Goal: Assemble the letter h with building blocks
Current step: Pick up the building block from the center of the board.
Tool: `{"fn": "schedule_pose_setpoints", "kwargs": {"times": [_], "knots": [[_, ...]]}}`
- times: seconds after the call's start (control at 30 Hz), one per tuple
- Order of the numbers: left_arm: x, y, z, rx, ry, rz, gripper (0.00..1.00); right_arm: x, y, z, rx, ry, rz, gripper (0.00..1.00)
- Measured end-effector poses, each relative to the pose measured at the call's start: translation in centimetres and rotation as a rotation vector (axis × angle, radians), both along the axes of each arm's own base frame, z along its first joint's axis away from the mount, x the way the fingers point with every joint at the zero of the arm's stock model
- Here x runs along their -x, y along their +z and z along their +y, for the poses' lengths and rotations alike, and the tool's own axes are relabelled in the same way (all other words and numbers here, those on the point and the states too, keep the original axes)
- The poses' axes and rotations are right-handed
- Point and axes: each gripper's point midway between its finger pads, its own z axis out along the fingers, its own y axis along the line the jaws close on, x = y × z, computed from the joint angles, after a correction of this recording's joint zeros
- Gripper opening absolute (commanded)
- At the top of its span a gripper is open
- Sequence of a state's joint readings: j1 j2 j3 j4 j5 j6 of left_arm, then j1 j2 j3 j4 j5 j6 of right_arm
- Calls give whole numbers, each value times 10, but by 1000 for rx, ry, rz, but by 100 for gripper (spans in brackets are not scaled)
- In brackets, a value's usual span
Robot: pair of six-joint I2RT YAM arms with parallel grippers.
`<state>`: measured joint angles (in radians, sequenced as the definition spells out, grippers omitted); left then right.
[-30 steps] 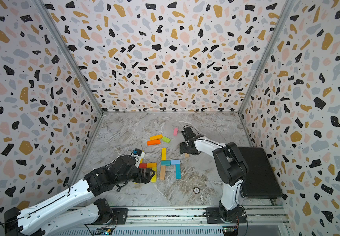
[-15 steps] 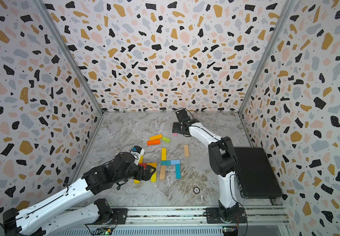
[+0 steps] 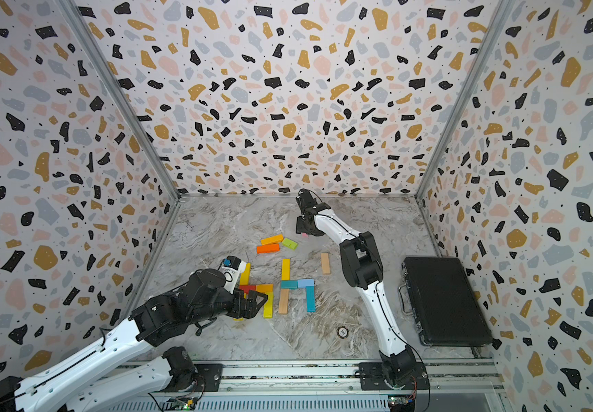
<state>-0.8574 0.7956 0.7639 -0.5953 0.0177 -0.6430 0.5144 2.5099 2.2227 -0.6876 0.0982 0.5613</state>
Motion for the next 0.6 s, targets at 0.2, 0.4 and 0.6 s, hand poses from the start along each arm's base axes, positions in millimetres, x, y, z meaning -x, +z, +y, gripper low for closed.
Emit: {"fn": "schedule_pose_setpoints", "kwargs": {"times": [0.2, 0.4, 0.6], "knots": [[1, -3, 3, -7, 3, 6, 99, -3, -10, -6, 76, 17, 12, 35], [1, -1, 3, -3, 3, 0, 99, 4, -9, -13, 98, 46, -20, 23], [3, -2, 5, -3, 2, -2, 99, 35, 16, -25, 79, 98, -66, 23]]}}
